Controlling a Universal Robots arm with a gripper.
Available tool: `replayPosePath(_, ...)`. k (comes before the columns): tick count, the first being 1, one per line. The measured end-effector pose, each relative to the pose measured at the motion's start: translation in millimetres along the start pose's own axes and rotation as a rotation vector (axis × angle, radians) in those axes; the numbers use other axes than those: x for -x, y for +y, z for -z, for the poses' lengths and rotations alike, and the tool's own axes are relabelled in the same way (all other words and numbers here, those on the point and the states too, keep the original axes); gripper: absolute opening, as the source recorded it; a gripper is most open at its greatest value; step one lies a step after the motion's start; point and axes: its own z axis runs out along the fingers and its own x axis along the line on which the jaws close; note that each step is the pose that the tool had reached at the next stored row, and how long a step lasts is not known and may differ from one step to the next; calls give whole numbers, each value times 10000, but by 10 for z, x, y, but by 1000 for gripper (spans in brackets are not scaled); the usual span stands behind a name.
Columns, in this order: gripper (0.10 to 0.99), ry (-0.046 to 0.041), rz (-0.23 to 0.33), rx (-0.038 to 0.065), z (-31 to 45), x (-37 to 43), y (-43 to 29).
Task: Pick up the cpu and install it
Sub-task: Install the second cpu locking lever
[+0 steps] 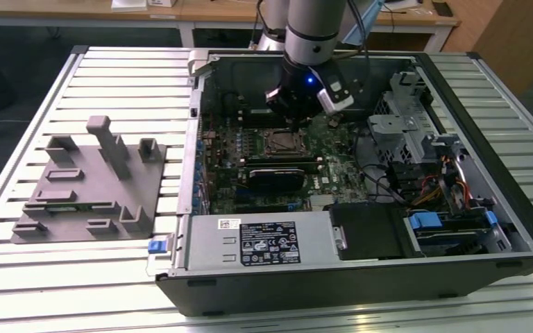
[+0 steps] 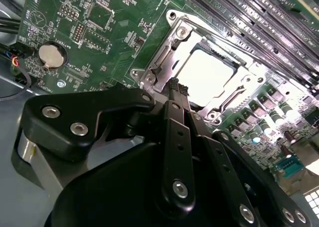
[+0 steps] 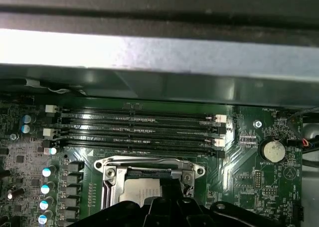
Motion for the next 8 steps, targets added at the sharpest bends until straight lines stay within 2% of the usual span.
replayPosePath(5,106,2,0,-1,22,0,0)
replayPosePath(8,106,2,-1,0,62,0,2)
